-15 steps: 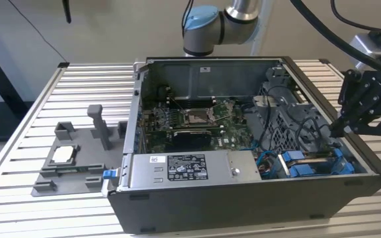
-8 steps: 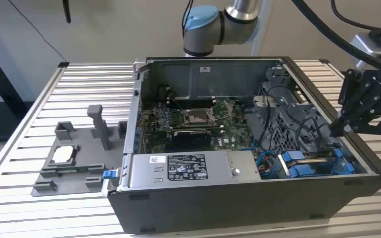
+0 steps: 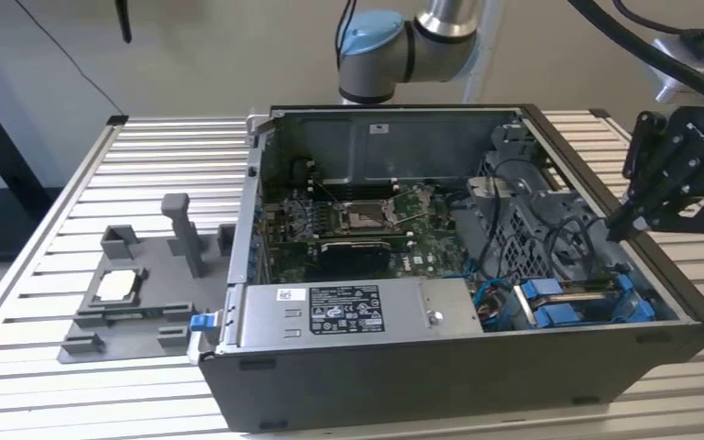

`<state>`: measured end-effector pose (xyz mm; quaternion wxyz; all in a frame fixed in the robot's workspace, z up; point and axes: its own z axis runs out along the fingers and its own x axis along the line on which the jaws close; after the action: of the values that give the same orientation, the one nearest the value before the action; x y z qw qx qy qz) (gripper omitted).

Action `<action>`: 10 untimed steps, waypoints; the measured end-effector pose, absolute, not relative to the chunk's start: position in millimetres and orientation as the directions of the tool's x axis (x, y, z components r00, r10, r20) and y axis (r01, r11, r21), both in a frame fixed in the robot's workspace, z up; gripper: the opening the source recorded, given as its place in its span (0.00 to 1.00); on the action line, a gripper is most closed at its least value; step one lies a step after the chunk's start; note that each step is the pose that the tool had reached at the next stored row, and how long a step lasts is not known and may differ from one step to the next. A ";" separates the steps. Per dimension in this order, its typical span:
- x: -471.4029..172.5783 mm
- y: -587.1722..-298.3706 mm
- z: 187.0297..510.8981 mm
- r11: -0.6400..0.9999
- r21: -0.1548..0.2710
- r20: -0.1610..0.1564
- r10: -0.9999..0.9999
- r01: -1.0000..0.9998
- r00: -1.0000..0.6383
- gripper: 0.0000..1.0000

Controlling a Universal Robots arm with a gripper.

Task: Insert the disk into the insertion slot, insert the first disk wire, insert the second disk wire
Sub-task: 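Insert the second disk wire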

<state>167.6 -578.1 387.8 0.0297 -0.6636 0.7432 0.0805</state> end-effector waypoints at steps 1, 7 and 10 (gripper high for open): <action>165.4 -575.9 387.8 0.106 0.080 -0.151 -0.982 -0.991 -0.118 0.16; 150.3 -563.8 388.0 0.106 0.083 -0.151 -0.982 -0.991 -0.118 0.16; 139.7 -563.8 388.1 0.106 0.083 -0.151 -0.982 -0.991 -0.117 0.16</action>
<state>139.7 -563.8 388.1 0.0287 -0.6638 0.7430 0.0814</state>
